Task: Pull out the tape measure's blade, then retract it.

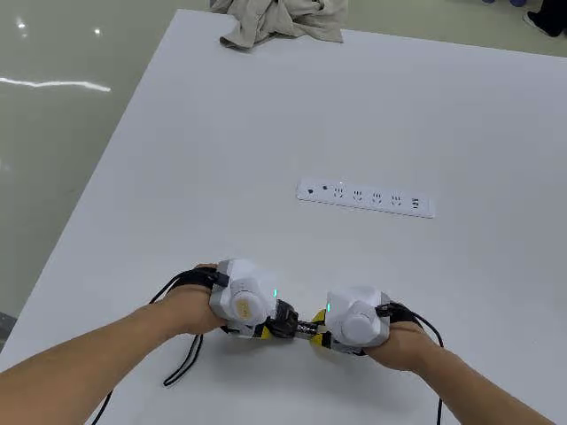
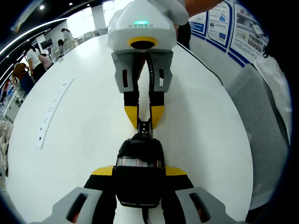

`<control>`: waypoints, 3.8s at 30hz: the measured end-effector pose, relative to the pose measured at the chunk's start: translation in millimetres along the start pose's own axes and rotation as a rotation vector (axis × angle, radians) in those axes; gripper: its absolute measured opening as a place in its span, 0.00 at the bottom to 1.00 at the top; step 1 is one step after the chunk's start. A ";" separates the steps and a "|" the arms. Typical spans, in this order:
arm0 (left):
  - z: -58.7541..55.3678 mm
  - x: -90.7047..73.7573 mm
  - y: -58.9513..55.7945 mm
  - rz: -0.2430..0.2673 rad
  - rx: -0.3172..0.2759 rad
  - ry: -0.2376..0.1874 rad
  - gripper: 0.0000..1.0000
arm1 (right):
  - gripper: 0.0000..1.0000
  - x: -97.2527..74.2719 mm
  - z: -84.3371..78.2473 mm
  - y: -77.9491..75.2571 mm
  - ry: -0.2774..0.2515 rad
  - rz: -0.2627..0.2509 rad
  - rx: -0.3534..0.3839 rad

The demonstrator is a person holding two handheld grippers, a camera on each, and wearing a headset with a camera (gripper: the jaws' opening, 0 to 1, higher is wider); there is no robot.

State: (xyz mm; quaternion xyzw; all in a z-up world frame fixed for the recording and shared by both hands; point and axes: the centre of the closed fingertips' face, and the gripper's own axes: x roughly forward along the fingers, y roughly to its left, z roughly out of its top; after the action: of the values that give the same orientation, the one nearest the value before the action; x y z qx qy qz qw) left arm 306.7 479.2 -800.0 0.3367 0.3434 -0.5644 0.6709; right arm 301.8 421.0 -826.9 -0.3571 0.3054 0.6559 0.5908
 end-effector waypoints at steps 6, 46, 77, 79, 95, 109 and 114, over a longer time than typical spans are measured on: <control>0.2 -0.1 -0.5 -0.001 0.002 0.005 0.34 | 0.13 -6.2 -8.8 0.9 0.008 -0.008 0.004; 0.0 1.5 0.4 -0.006 0.008 0.028 0.34 | 0.12 -36.3 -54.4 -0.3 0.052 -0.033 0.019; -0.6 2.3 0.6 -0.004 -0.004 0.045 0.34 | 0.12 -62.5 -92.7 -2.7 0.091 -0.051 0.054; -0.4 2.3 0.6 -0.004 -0.003 0.047 0.34 | 0.12 -64.9 -96.3 -2.5 0.093 -0.053 0.057; -0.1 1.6 0.5 -0.006 -0.005 0.053 0.34 | 0.12 -81.7 -119.9 -2.5 0.127 -0.066 0.068; -1.0 2.2 0.9 -0.011 -0.004 0.057 0.34 | 0.12 -92.4 -135.9 -2.8 0.142 -0.079 0.082; -1.2 2.3 1.1 -0.011 -0.004 0.058 0.34 | 0.12 -97.0 -143.2 -2.3 0.147 -0.081 0.090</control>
State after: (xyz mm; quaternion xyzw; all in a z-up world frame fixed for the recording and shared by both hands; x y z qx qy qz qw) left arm 308.0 479.1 -802.5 0.3495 0.3656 -0.5575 0.6583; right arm 324.0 249.4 -826.4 -0.3895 0.3622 0.5891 0.6083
